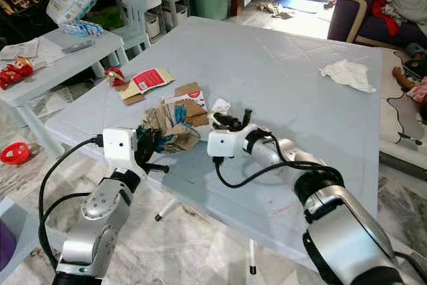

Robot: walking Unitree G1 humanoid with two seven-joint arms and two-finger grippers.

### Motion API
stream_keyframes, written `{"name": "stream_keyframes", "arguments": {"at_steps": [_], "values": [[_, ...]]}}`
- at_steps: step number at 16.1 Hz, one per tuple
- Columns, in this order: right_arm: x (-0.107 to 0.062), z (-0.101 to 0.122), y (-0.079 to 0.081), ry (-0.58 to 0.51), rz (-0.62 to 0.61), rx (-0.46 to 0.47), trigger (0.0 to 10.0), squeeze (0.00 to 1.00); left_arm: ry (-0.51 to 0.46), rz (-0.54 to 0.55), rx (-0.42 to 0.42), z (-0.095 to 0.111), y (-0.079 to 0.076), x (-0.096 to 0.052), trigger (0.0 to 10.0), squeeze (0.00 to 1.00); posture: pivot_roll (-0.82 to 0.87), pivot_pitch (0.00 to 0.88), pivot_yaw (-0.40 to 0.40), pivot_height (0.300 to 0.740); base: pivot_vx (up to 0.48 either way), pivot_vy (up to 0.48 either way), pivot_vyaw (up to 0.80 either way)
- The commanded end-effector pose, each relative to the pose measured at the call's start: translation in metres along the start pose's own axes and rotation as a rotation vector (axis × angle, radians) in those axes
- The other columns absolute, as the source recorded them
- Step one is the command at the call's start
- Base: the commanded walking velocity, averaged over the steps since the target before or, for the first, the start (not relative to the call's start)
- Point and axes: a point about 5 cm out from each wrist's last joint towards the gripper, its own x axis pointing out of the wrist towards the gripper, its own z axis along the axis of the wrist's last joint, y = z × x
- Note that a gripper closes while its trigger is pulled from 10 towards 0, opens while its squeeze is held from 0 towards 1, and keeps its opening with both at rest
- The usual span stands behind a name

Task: Picking trash to rubbish bin

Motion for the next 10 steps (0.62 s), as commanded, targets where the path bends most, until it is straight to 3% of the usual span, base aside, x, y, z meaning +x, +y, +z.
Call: {"name": "stream_keyframes", "arguments": {"at_steps": [1, 7, 10], "values": [[0.004, 0.003, -0.006, 0.0, -0.012, -0.017, 0.0, 0.0, -0.015, 0.012, 0.002, 0.003, 0.001, -0.003, 0.0, 0.0, 0.02, 0.053, -0.004, 0.74, 0.0, 0.0, 0.0], [0.004, 0.002, -0.008, 0.004, -0.034, -0.014, 0.0, 0.0, -0.025, 0.017, 0.0, 0.005, 0.002, -0.002, 0.0, 0.0, 0.01, 0.046, 0.003, 0.74, 0.0, 0.0, 0.0], [-0.013, -0.016, -0.01, 0.033, -0.059, 0.051, 0.0, 0.0, -0.033, 0.009, -0.007, 0.007, 0.001, 0.001, 0.0, 0.0, 0.01, 0.041, 0.008, 0.74, 0.0, 0.0, 0.0]]}}
